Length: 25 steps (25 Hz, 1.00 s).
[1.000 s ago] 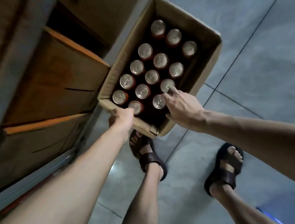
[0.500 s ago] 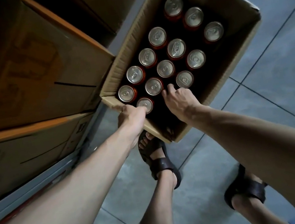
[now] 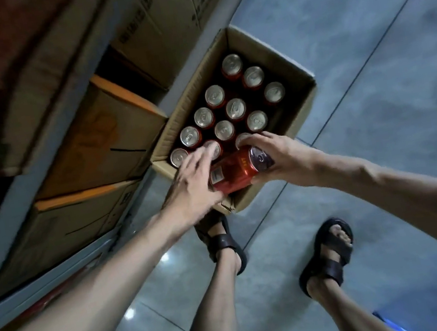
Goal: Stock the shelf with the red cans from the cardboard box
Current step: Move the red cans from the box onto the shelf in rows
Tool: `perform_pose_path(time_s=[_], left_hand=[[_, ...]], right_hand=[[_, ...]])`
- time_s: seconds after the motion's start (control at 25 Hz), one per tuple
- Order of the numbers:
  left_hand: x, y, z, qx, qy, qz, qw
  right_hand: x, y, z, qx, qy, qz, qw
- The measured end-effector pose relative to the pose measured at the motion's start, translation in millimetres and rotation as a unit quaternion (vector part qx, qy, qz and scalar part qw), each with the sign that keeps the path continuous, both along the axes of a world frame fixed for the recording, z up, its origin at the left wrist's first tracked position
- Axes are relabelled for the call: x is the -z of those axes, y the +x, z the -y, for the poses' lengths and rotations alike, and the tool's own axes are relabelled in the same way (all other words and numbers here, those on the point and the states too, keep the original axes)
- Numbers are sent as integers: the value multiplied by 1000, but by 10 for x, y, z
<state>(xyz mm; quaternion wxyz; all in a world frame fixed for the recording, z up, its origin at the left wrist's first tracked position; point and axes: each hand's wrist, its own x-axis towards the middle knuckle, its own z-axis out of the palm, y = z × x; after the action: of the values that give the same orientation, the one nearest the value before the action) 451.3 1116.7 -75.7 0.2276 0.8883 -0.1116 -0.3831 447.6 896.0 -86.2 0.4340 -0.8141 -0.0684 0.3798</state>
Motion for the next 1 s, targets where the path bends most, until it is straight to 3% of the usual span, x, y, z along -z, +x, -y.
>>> perform_pose_path(time_s=[0.12,0.32,0.52,0.72,1.0], left_hand=[[-817,217,223,28,-68,-88,993],[-2398,342,386,-48,-167,-50,984],[-4222,382,372,-132,-234,-64,961],[-5780,252,223,-190,-242,12,951],[-6766,142,-263,-280,-232,118,924]], right_hand=[[-996,145,292,67,133,-131,980],[-2659,414,513,87,192,-154,965],[-4391,494,381,151,197,-67,966],[-5932,523,75,156,194,14,968],[-6958,659,-617,126,182,62,973]])
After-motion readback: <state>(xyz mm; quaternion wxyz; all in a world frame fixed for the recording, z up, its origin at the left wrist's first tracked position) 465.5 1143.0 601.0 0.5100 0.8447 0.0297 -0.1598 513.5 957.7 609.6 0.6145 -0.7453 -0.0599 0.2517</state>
